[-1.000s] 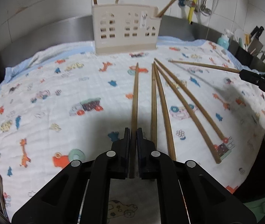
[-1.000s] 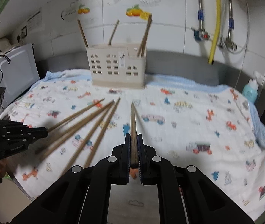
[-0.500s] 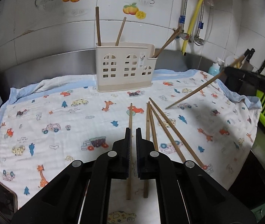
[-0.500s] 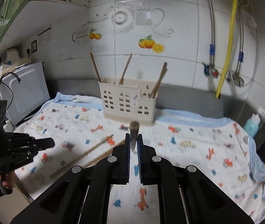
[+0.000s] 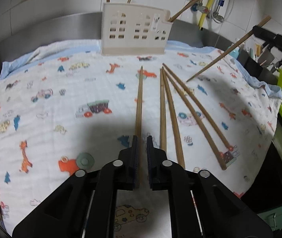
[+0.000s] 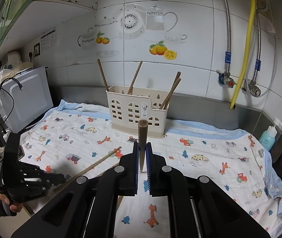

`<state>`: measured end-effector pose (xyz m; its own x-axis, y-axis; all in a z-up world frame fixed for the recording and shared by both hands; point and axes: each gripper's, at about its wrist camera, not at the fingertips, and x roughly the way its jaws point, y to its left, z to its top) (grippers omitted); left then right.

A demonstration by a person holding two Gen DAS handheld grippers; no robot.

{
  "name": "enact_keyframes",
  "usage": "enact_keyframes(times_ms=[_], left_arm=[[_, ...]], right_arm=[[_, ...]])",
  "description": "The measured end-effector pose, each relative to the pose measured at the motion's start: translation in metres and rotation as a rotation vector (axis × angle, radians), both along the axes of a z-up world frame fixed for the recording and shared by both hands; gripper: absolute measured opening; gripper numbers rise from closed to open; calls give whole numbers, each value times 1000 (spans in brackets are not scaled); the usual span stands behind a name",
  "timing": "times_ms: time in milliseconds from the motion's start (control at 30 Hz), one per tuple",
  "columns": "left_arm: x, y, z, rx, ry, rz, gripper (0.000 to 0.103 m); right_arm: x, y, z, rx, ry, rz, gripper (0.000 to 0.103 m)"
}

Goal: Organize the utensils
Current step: 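Lift both held chopsticks and carry them above the cream holder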

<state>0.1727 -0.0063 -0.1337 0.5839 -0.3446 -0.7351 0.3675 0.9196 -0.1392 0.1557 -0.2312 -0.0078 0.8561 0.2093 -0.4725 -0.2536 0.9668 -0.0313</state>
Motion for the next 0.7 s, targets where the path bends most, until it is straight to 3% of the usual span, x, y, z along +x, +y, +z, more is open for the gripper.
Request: enact_keyframes(times_ms=[67, 300, 367, 467, 567, 700], left_arm=[[-1, 0, -3, 7, -5, 11, 31], [-1, -1, -10, 36, -11, 13, 30], [-1, -3, -13, 48, -7, 15, 20], [-3, -7, -14, 81, -29, 13, 19], [-3, -10, -14, 131, -40, 24, 8], [-1, -5, 0, 87, -43, 35, 7]], right_arm=[[-1, 0, 0, -4, -1, 2, 7], [-2, 0, -2, -6, 4, 0, 7], [-3, 0, -2, -9, 3, 0, 7], [-3, 0, -3, -10, 5, 0, 7], [-2, 0, -4, -14, 10, -2, 7], [0, -1, -2, -13, 12, -1, 7]])
